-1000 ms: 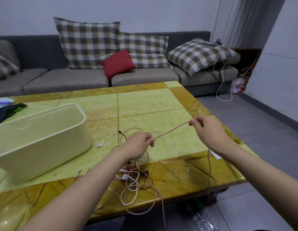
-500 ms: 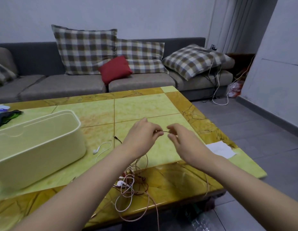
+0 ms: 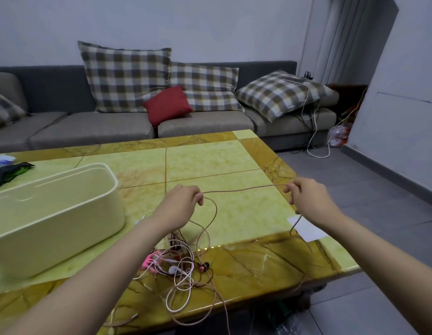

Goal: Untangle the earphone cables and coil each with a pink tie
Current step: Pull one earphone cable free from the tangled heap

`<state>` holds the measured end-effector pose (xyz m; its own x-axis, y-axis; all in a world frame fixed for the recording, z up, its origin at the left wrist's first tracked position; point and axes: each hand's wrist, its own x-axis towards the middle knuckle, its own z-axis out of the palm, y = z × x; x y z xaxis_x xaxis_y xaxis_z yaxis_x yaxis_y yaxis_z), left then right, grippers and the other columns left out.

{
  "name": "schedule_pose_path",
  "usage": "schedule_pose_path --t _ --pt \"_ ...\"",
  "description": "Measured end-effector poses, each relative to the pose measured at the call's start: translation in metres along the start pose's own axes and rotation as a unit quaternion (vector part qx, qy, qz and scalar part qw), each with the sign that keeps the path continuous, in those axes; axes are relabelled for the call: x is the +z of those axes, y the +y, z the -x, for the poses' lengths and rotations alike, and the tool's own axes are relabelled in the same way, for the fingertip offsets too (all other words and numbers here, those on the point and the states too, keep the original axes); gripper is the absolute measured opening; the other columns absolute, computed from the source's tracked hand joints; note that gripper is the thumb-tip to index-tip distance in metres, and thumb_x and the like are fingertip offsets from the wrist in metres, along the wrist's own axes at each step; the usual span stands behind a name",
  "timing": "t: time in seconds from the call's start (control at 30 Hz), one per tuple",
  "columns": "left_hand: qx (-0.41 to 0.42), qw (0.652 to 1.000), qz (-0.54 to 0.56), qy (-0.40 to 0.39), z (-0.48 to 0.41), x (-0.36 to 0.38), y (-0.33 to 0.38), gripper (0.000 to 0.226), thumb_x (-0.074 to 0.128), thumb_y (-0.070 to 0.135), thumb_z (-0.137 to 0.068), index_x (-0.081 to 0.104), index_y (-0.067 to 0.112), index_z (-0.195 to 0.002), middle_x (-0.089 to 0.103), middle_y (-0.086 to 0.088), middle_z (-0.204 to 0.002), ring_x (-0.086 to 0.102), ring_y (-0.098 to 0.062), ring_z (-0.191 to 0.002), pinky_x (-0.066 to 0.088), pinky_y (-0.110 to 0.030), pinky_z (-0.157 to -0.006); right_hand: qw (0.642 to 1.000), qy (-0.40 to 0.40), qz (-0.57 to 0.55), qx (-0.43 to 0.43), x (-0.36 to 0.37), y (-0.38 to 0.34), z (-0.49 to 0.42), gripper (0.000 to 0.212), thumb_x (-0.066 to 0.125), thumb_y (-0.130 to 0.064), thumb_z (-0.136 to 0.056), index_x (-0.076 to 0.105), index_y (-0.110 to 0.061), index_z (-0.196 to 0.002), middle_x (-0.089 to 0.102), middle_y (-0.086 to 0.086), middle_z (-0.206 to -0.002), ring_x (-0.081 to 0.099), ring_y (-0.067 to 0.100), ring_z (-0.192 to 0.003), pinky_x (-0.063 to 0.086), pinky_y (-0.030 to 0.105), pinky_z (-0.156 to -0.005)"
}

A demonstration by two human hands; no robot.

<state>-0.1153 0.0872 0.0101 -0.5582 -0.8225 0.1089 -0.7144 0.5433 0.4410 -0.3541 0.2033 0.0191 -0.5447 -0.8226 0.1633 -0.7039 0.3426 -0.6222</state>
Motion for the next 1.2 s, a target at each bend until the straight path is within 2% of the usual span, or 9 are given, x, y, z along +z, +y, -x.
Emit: schedule_pose_path --t 0.17,0.23,0.33,0.5,0.73,0.83,1.0,1.1,1.2 --pt "0.008 0.994 0.113 0.015 0.002 -0.006 0.013 0.025 0.044 0.023 -0.098 0.065 0.017 -0.085 0.059 -0.003 -0.069 0.046 -0.016 -0.057 0.038 -0.027 -0.052 0.984 -0.078 0.159 0.004 0.008 0.015 0.007 0.027 0.039 -0.008 -0.097 0.063 -0.005 -0.11 0.067 0.014 -0.102 0.062 0.03 -0.088 0.048 0.034 -0.07" --pt "0.039 0.993 0.108 0.011 0.003 -0.005 0.025 0.023 0.048 0.026 -0.097 0.068 0.021 -0.087 0.066 -0.002 -0.081 0.047 -0.017 -0.056 0.043 -0.029 -0.057 0.964 -0.081 0.24 -0.077 0.018 0.003 0.017 0.037 0.04 -0.007 -0.097 0.046 -0.008 -0.134 0.052 0.01 -0.13 0.05 0.026 -0.115 0.042 0.032 -0.09" --pt "0.08 0.994 0.073 -0.008 0.003 0.001 0.044 0.022 0.049 0.028 -0.096 0.07 0.022 -0.095 0.069 0.004 -0.095 0.062 -0.02 -0.075 0.053 -0.035 -0.074 0.961 -0.075 0.171 -0.203 0.027 -0.034 0.038 0.053 0.043 -0.014 -0.098 0.022 -0.014 -0.147 0.036 0.002 -0.142 0.034 0.019 -0.129 0.031 0.028 -0.104" --pt "0.138 0.99 0.016 -0.006 0.006 0.006 0.065 0.023 0.043 0.021 -0.099 0.064 0.015 -0.097 0.062 0.001 -0.091 0.056 -0.016 -0.084 0.048 -0.035 -0.076 0.975 -0.113 0.071 -0.176 0.037 -0.057 0.041 0.019 0.042 -0.024 -0.1 0.047 -0.015 -0.116 0.061 0.006 -0.102 0.058 0.025 -0.092 0.039 0.032 -0.066" --pt "0.062 0.995 0.07 -0.019 0.007 -0.003 0.04 0.026 0.036 0.024 -0.101 0.06 0.02 -0.093 0.063 -0.001 -0.09 0.057 -0.02 -0.08 0.044 -0.031 -0.072 0.994 -0.03 0.029 -0.101 0.008 -0.027 0.022 0.032 0.034 -0.021 -0.101 0.063 -0.018 -0.089 0.051 -0.004 -0.063 0.044 0.014 -0.053 0.03 0.028 -0.048" --pt "0.003 0.995 0.102 -0.004 0.003 -0.004 0.024 0.028 0.035 0.022 -0.101 0.06 0.017 -0.089 0.065 -0.01 -0.091 0.059 -0.026 -0.085 0.044 -0.033 -0.073 0.999 -0.018 0.044 -0.017 -0.003 0.0 0.009 0.034 0.033 -0.017 -0.101 0.064 -0.015 -0.088 0.06 0.008 -0.074 0.049 0.019 -0.06 0.035 0.031 -0.054" --pt "-0.012 0.995 0.095 0.017 0.005 -0.004 0.024 0.024 0.043 0.025 -0.099 0.063 0.017 -0.088 0.046 0.004 -0.058 0.036 -0.011 -0.048 0.027 -0.022 -0.045 0.95 -0.206 0.228 0.057 0.003 0.02 0.023 0.016 0.043 -0.013 -0.098 0.059 -0.009 -0.098 0.062 0.012 -0.108 0.057 0.028 -0.092 0.039 0.025 -0.058" --pt "0.035 0.998 0.055 0.021 0.004 -0.007 0.039 0.022 0.046 0.027 -0.098 0.065 0.02 -0.09 0.048 0.011 -0.063 0.038 -0.004 -0.049 0.026 -0.018 -0.045 0.956 -0.203 0.211 0.013 0.011 0.002 0.034 0.048 0.048 -0.022 -0.098 0.029 -0.005 -0.139 0.041 0.014 -0.139 0.041 0.027 -0.127 0.042 0.027 -0.086" --pt "0.1 0.995 0.002 0.012 0.003 -0.011 0.059 0.023 0.045 0.027 -0.098 0.067 0.018 -0.097 0.058 0.009 -0.084 0.052 -0.006 -0.072 0.04 -0.022 -0.062 0.98 -0.14 0.093 -0.105 0.015 -0.028 0.043 0.063 0.049 -0.019 -0.097 0.013 -0.01 -0.148 0.028 0.007 -0.148 0.028 0.021 -0.137 0.026 0.024 -0.106"
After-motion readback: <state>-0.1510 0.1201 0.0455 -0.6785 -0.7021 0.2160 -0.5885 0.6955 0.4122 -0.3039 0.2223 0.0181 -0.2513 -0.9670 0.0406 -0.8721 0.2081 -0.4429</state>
